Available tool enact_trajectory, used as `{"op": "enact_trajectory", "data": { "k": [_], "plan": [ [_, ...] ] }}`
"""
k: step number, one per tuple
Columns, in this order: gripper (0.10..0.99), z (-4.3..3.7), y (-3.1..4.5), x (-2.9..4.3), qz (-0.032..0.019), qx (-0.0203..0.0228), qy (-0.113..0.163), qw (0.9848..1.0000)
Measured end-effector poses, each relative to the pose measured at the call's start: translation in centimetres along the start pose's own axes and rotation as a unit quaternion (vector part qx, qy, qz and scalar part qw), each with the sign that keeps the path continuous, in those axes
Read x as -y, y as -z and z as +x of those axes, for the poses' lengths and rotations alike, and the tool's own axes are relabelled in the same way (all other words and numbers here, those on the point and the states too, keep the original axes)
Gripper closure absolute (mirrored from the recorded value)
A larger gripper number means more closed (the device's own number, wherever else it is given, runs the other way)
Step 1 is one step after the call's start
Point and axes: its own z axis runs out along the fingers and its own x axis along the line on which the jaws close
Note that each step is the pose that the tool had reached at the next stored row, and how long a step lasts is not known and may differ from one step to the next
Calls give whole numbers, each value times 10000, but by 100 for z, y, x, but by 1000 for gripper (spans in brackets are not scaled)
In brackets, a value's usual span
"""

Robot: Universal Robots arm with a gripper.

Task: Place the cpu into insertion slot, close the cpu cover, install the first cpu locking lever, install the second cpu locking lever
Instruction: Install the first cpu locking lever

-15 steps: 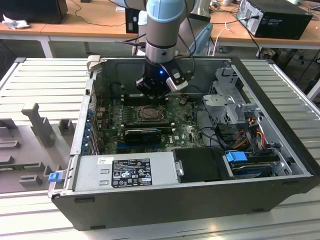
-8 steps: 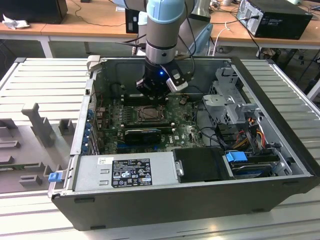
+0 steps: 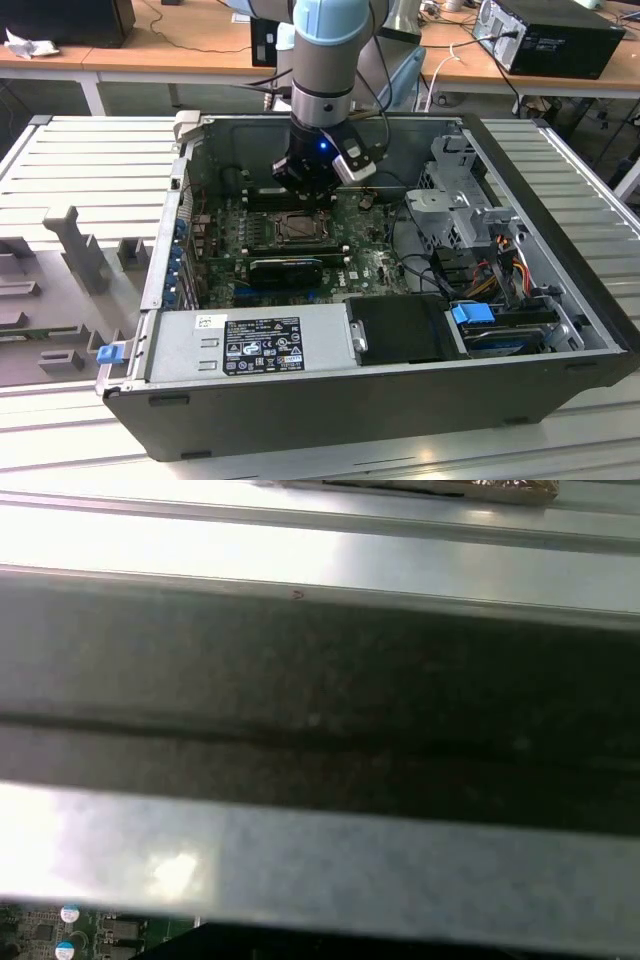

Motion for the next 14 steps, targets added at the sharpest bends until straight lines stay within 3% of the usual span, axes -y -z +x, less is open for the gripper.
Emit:
{"op": "enact_trajectory", "data": {
  "k": [2, 7, 10, 12, 14],
  "plan": [
    [980, -3, -2, 0, 5, 1, 0, 10000],
    [980, -15, -23, 3, 96, -8, 0, 10000],
    [980, -14, -29, 3, 101, -9, -1, 9999],
    [980, -14, -30, 4, 81, -7, -1, 10000],
    [980, -14, -33, 3, 6, 0, 0, 10000]
  ]
}}
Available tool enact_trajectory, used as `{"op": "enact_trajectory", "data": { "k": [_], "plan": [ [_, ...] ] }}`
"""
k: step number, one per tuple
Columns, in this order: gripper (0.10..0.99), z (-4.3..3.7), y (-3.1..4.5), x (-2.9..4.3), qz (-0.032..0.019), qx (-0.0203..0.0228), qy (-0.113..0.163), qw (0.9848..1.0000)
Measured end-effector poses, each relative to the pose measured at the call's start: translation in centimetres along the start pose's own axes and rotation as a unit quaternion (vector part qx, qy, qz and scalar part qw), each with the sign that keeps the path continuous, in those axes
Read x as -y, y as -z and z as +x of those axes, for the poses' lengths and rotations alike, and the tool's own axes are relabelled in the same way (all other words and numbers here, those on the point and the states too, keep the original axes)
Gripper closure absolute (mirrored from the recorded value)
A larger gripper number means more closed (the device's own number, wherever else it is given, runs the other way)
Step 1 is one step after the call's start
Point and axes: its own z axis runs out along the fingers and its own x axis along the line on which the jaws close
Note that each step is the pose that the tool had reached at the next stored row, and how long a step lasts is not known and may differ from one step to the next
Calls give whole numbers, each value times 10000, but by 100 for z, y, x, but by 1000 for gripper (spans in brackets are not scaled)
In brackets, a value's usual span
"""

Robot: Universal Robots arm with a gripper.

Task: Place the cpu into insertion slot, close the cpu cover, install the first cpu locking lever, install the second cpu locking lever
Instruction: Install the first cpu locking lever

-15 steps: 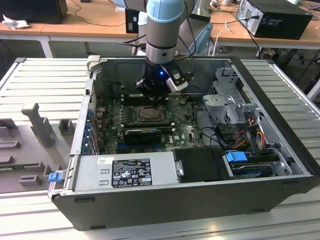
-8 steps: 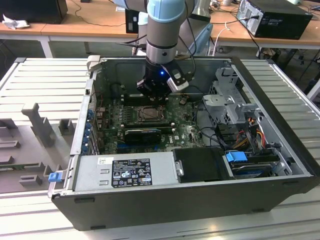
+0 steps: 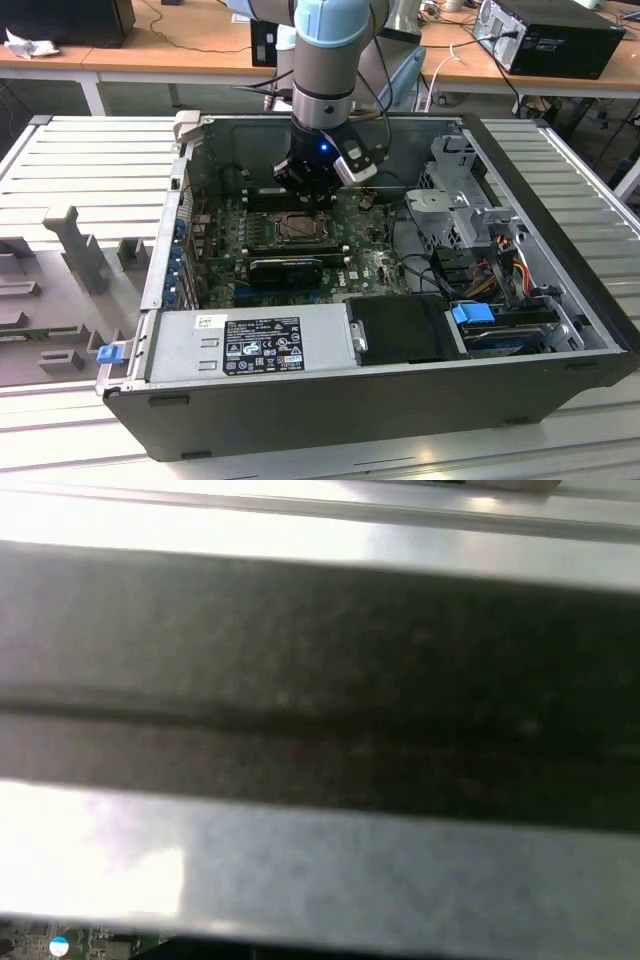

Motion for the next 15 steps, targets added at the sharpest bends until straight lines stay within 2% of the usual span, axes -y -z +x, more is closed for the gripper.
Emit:
{"op": "enact_trajectory", "data": {
  "k": [3, 4, 6, 9, 15],
  "plan": [
    [980, 0, -1, 0, -113, 9, 2, 9999],
    [980, 0, 3, -1, -122, 9, 2, 9999],
    [980, 0, 43, -4, -123, 9, 1, 9999],
    [980, 0, 180, -16, -124, 9, 2, 9999],
    [980, 6, 188, 60, -123, 9, 2, 9999]
  ]
}}
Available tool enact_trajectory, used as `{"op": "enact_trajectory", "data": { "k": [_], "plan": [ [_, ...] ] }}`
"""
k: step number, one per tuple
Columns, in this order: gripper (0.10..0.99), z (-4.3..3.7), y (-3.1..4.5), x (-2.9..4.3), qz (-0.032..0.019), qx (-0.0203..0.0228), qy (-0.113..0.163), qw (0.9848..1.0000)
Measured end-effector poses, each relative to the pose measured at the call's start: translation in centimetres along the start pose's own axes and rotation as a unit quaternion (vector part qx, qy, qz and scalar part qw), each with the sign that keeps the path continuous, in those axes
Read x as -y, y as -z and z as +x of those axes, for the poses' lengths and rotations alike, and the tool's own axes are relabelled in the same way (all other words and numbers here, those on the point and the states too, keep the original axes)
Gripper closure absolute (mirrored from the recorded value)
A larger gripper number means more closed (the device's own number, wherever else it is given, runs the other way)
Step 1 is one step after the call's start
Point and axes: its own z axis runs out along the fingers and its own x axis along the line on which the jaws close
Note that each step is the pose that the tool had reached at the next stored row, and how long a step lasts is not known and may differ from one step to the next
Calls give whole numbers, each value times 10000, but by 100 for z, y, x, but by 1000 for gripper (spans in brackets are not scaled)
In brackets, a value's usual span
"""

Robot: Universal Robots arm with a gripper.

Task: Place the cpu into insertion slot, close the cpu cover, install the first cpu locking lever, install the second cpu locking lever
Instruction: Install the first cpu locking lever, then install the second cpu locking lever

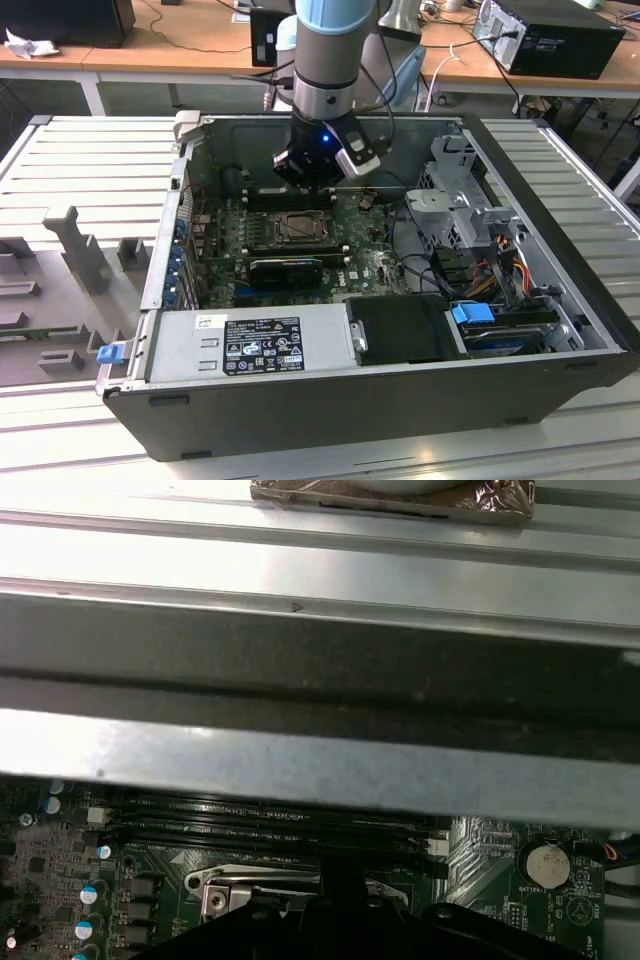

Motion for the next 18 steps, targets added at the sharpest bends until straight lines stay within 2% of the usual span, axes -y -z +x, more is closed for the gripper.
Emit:
{"op": "enact_trajectory", "data": {
  "k": [11, 16, 18],
  "plan": [
    [980, 5, 6, 57, 0, 0, 0, 10000],
    [980, 8, 11, 110, 0, 0, -1, 10000],
    [980, 8, 41, 111, 0, 0, -1, 10000]
  ]
}}
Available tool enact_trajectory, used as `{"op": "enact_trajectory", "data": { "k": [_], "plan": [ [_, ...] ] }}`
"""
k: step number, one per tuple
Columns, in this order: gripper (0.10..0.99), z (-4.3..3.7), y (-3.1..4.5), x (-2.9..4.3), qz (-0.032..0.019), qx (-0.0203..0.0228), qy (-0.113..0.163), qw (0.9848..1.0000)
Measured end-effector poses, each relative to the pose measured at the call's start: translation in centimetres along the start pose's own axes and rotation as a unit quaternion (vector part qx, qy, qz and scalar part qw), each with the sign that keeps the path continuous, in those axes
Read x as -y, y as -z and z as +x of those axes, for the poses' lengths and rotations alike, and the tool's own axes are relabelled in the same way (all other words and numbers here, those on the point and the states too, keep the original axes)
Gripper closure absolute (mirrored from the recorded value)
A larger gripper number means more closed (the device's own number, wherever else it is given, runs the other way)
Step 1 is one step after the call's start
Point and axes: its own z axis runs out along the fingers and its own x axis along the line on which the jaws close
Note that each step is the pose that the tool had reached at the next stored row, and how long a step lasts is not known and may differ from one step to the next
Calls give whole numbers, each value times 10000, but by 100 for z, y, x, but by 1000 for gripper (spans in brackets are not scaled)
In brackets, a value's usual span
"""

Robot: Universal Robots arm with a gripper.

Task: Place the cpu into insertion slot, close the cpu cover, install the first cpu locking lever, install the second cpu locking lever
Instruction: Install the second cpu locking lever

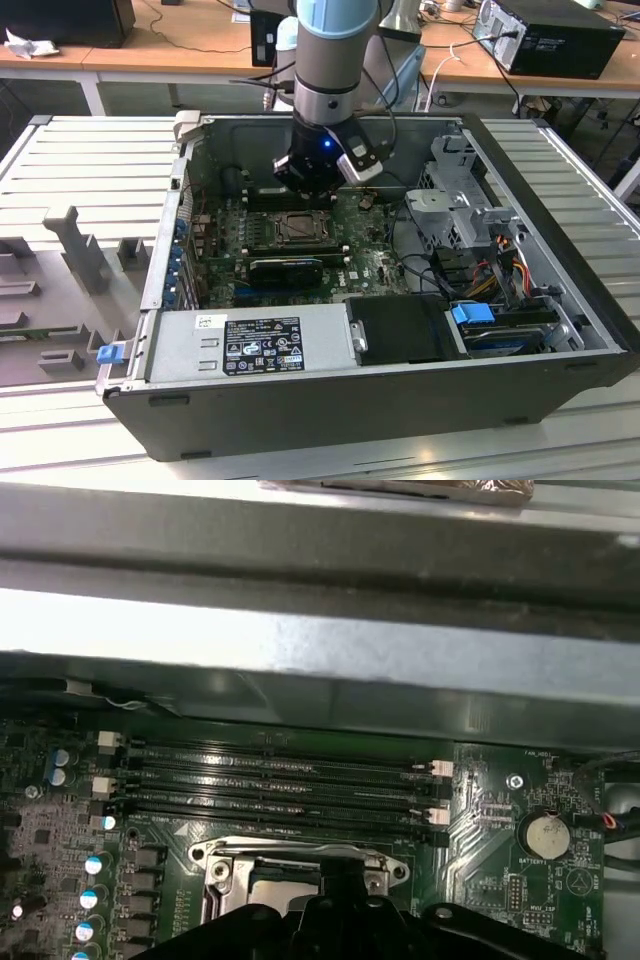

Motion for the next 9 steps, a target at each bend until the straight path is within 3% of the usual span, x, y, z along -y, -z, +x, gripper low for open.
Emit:
{"op": "enact_trajectory", "data": {
  "k": [2, 5, 9],
  "plan": [
    [980, 0, 58, -7, 0, 0, 1, 10000],
    [980, 0, 279, -27, -1, -1, 2, 10000],
    [980, 9, 287, 61, 0, 0, 1, 10000]
  ]
}}
